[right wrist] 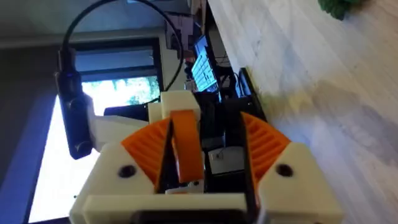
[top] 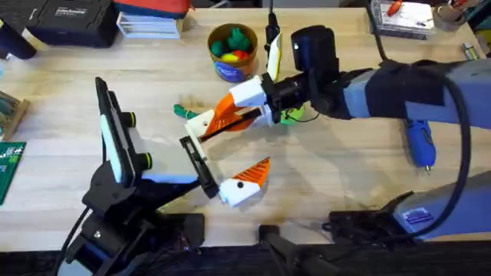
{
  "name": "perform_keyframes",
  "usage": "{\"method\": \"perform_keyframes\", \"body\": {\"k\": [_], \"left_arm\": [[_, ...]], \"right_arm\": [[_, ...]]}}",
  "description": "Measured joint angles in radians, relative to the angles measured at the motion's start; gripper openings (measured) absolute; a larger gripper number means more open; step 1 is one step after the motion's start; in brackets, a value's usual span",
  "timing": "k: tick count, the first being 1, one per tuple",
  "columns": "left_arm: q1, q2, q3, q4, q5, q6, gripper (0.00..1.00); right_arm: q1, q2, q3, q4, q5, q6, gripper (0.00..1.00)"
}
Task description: Pick up the gripper from the table and insert it into the empty holder that is missing its gripper. Then pick up a screw, insert it into the mounting hole, and use the screwdriver to tighten it. Finally, clean up the table by picking up the vegetable and placing it into the bucket.
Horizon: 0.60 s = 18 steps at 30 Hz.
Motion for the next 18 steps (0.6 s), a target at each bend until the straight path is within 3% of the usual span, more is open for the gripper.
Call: {"method": "perform_keyframes", "body": {"k": [3,5,18], "left_arm": [[0.000,-0.008,0.000,0.005,0.004,0.019,0.986],[0.000,-0.010,0.001,0.009,0.005,0.028,0.986],[-0.014,-0.009,0.001,-0.004,0.121,0.029,0.986]], "right_arm": [[-0.004,0.010,0.000,-0.008,0.000,-0.008,0.888],[-0.009,0.015,0.000,-0.010,0.000,-0.013,0.971],[-0.032,0.015,0.000,0.006,0.001,-0.017,0.992]]}}
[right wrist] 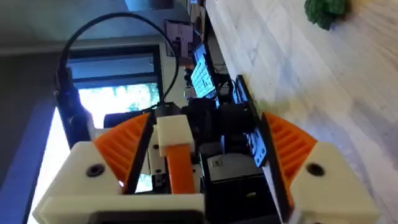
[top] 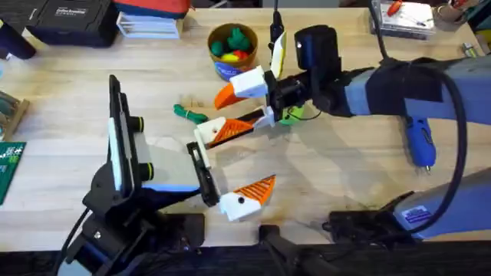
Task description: Pick up the gripper from the table and insert it into the empty holder that is missing its gripper. Then pick up a screw, insert it into the mounting hole, and use the screwdriver to tighten it. Finally, clean up the table by picking up the vegetable and placing it into the bucket.
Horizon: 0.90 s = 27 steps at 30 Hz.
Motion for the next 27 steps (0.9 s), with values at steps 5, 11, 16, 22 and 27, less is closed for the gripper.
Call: {"method": "perform_keyframes", "body": {"k": [5,11,16,22,27], "left_arm": [[0.000,0.000,0.000,0.000,0.007,0.000,0.986],[0.000,0.000,0.000,0.000,0.007,0.000,0.986],[0.000,0.000,0.000,0.000,0.007,0.000,0.985],[0.000,0.000,0.000,0.000,0.007,0.000,0.985],[0.000,0.000,0.000,0.000,0.007,0.000,0.985]], "right_arm": [[-0.010,0.000,0.000,-0.001,0.000,-0.004,0.992],[-0.041,0.000,0.000,0.000,0.000,-0.021,0.993],[-0.111,0.000,0.000,0.000,0.019,-0.050,0.994],[-0.178,-0.039,0.000,-0.049,0.111,-0.119,0.994],[-0.213,-0.163,0.024,-0.328,0.208,-0.240,0.994]]}}
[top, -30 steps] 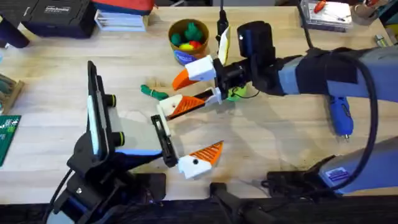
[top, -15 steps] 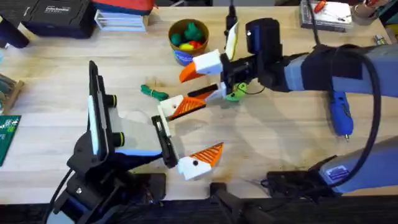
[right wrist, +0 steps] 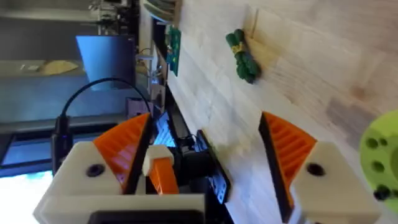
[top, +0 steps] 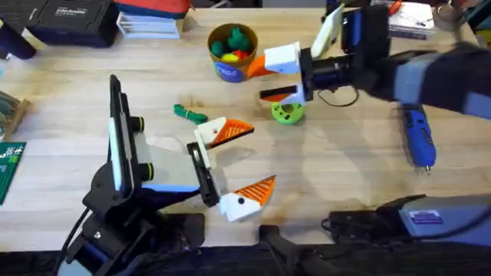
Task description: Pick up the gripper from the table and insert it into the empty holder that is missing its gripper. Then pick up a screw, insert it into the mounting hole, and use the screwdriver to tighten it. Finally, clean up the table by picking up the vegetable and placing it into the bucket.
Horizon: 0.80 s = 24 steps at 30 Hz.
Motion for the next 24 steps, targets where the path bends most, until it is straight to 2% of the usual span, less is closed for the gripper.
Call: {"method": "perform_keyframes", "body": {"k": [8,12,17,24], "left_arm": [[0.000,0.000,0.000,0.000,0.000,0.000,0.985],[0.000,0.000,0.000,0.000,0.000,0.000,0.985],[0.000,0.000,0.000,0.000,0.000,0.000,0.985],[0.000,0.000,0.000,0.000,0.000,0.000,0.985]], "right_arm": [[-0.001,-0.170,0.180,-0.729,0.249,-0.394,0.995],[0.001,-0.224,0.271,-0.969,0.348,-0.577,0.995],[0.047,-0.276,0.344,-1.097,0.390,-0.736,0.995],[0.154,-0.353,0.368,-1.112,0.402,-0.870,0.995]]}}
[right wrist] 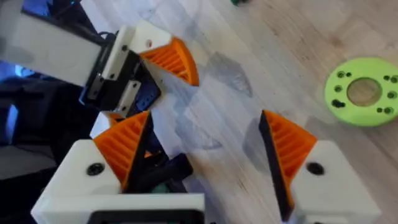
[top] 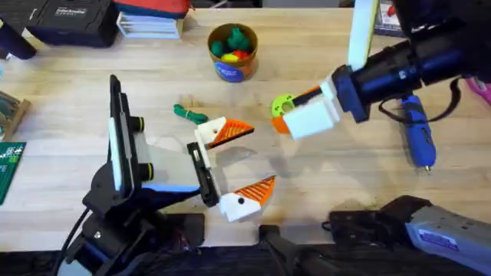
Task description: Pick up the gripper from the table and insert it into the empty holder that is missing its gripper. Then pick up a screw, insert it into the mounting hole, and use the screwdriver to tighten it. Finally, clean up the table by picking up the vegetable and placing it into the bucket.
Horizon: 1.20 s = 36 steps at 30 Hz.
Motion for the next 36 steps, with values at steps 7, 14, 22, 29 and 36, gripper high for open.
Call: {"method": "perform_keyframes", "body": {"k": [7,14,22,29,36], "left_arm": [[0.000,0.000,0.000,0.000,0.000,0.000,0.985],[0.000,0.000,0.000,0.000,0.000,0.000,0.985],[0.000,0.000,0.000,0.000,0.000,0.000,0.985],[0.000,0.000,0.000,0.000,0.000,0.000,0.985],[0.000,0.000,0.000,0.000,0.000,0.000,0.985]], "right_arm": [[0.034,-0.013,0.000,-0.005,0.003,-0.048,0.994],[0.034,-0.013,0.000,-0.006,0.008,-0.048,0.995],[0.034,-0.013,0.000,-0.008,0.080,-0.048,0.995],[0.034,0.025,0.000,0.001,0.290,-0.049,0.995],[0.038,0.150,0.000,0.011,0.410,-0.049,0.995]]}}
